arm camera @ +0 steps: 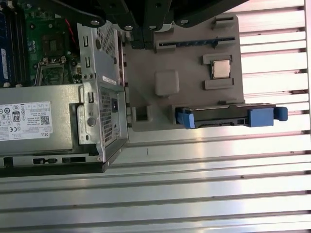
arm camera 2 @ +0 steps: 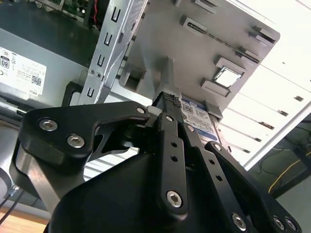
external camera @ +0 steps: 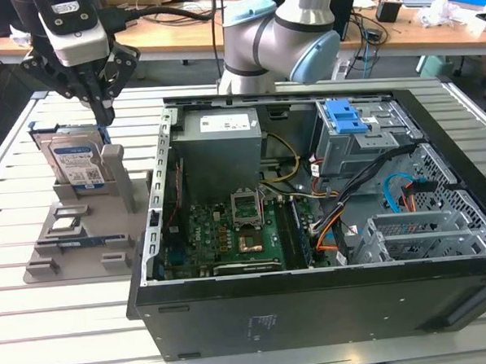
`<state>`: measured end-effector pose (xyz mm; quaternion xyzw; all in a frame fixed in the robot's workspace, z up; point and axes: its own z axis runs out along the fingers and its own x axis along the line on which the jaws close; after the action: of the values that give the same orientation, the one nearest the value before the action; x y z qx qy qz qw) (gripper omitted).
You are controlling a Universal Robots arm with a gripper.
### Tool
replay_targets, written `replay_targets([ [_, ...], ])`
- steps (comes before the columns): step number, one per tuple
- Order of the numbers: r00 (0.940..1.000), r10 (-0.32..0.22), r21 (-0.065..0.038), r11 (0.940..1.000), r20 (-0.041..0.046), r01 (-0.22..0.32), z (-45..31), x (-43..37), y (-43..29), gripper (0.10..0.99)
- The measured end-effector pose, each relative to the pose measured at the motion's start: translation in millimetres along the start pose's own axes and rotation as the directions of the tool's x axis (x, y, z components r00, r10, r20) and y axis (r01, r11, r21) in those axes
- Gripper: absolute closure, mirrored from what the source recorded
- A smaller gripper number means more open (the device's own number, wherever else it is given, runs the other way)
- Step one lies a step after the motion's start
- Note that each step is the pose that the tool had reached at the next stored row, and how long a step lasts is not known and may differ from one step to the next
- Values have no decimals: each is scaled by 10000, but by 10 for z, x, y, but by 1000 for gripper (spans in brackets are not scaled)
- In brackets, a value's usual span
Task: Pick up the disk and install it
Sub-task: 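Reach for the disk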
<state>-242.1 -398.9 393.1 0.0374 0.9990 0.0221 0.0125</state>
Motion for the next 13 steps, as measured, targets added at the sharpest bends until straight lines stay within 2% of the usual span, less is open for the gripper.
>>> replay_targets([
  [13, 10000, 0, 0, 10000, 0, 0, -4, 217, -16, 980],
])
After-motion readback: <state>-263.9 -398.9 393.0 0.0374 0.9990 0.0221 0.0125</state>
